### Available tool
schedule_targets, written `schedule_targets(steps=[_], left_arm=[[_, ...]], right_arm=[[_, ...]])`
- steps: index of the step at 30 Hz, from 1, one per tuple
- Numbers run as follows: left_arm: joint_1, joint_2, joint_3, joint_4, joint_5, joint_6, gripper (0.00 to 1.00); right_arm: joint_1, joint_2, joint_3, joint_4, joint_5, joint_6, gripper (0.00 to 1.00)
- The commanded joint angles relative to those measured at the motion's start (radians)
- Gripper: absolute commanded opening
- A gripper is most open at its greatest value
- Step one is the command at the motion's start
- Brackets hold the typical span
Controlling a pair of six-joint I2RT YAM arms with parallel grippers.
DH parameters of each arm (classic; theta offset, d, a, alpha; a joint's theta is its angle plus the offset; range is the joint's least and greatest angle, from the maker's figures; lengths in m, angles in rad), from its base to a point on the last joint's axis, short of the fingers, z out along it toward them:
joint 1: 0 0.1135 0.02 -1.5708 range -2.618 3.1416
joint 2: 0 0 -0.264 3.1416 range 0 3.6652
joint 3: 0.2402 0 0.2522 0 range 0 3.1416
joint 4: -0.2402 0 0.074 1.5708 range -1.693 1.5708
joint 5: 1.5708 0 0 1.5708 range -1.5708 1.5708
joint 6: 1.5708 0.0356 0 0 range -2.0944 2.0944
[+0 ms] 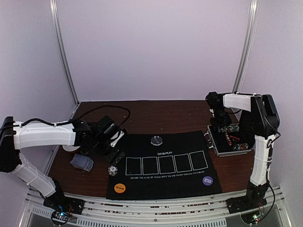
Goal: Distribute texas hold em gaming equipment
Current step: Pick up the pile of poker chips from the chip case.
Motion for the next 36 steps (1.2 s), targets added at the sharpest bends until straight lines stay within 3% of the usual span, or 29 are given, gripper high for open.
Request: schedule_targets(steps=[1, 20, 26, 30, 34, 36], left_arm=[[0.006, 0.014, 0.005, 0.022, 0.022, 0.009, 0.98], [0.006, 0.018, -0.008, 0.022, 0.035, 0.011, 0.98], [0.006, 0.011, -0.011, 0.022, 0.032, 0.011, 0.98], [0.006, 0.007, -0.013, 0.022, 0.029, 0.011, 0.98], [0.006, 0.001, -0.011, 0.022, 0.030, 0.010, 0.98], [0.006, -0.011, -0.008, 0.024, 0.030, 0.013, 0.98]], right_arm=[[0.006, 0.020, 0.024, -0.031, 0.007, -0.007, 0.59], [-0.063, 0.051, -0.011, 0.022, -0.189, 0.009, 0.36], [-0.081, 0.057, -0.010, 0.022, -0.181, 0.019, 0.33], [-0.085, 0.058, -0.004, 0.015, -0.186, 0.016, 0.23], [-0.089, 0.055, 0.017, -0.015, -0.213, 0.021, 0.00], [-0.090, 0.033, 0.026, -0.025, -0.225, 0.027, 0.00]])
